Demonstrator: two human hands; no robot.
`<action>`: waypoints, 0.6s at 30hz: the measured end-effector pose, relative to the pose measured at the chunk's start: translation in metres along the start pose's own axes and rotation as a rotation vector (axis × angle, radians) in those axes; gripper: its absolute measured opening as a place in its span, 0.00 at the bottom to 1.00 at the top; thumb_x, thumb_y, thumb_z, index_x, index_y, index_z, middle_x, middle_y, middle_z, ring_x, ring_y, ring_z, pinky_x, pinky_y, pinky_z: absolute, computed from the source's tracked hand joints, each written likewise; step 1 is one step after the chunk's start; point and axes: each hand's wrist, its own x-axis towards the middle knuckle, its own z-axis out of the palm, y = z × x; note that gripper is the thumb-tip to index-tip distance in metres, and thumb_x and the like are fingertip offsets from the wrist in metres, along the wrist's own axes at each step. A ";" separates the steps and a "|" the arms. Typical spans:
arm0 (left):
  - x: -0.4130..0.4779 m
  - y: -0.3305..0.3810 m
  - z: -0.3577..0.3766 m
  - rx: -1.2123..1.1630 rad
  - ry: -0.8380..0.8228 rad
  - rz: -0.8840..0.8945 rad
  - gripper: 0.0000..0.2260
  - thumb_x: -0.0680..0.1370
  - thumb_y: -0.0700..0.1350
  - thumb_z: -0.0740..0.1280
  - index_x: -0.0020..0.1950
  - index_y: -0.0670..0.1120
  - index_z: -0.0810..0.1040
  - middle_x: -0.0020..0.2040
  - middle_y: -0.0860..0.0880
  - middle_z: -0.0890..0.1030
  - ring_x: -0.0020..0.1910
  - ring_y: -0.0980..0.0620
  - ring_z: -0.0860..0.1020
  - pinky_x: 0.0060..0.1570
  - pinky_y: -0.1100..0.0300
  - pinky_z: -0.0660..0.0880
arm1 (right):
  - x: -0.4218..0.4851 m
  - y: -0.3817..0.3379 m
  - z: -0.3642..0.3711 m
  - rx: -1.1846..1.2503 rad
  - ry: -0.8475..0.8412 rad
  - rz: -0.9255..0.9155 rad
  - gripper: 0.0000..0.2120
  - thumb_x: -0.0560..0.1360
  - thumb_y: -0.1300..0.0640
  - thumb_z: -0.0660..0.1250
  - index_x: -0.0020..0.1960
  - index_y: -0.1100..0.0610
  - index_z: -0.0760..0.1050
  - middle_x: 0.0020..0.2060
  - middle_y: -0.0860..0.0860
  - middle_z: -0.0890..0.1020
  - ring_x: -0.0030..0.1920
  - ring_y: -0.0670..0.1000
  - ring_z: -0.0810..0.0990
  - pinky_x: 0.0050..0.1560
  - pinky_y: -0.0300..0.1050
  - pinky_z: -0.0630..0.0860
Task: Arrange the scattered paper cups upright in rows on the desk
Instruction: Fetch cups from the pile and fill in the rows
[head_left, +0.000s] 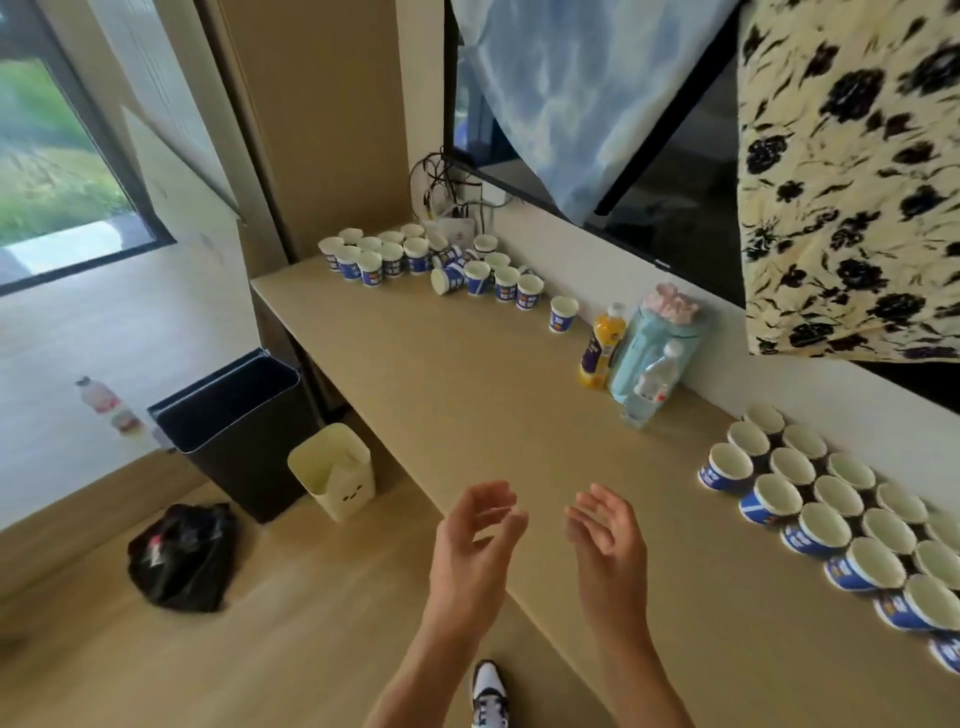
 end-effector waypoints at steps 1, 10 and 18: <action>0.009 0.001 -0.005 0.011 -0.001 0.004 0.14 0.72 0.52 0.71 0.56 0.51 0.81 0.52 0.55 0.85 0.51 0.57 0.83 0.49 0.60 0.78 | 0.008 0.002 0.010 0.003 -0.008 0.005 0.20 0.77 0.68 0.71 0.65 0.54 0.72 0.59 0.51 0.81 0.57 0.46 0.82 0.50 0.37 0.79; 0.132 0.016 -0.037 0.187 0.009 0.031 0.10 0.76 0.49 0.73 0.56 0.52 0.81 0.52 0.57 0.85 0.52 0.58 0.83 0.49 0.63 0.78 | 0.129 0.006 0.104 0.085 -0.018 0.033 0.19 0.77 0.67 0.70 0.66 0.57 0.73 0.59 0.54 0.81 0.55 0.45 0.82 0.49 0.37 0.78; 0.253 0.044 -0.045 0.328 -0.008 -0.020 0.08 0.79 0.43 0.72 0.57 0.52 0.81 0.52 0.56 0.85 0.52 0.56 0.83 0.51 0.57 0.78 | 0.218 -0.008 0.164 0.193 -0.036 0.093 0.19 0.78 0.61 0.71 0.68 0.55 0.73 0.59 0.47 0.81 0.58 0.47 0.81 0.53 0.38 0.77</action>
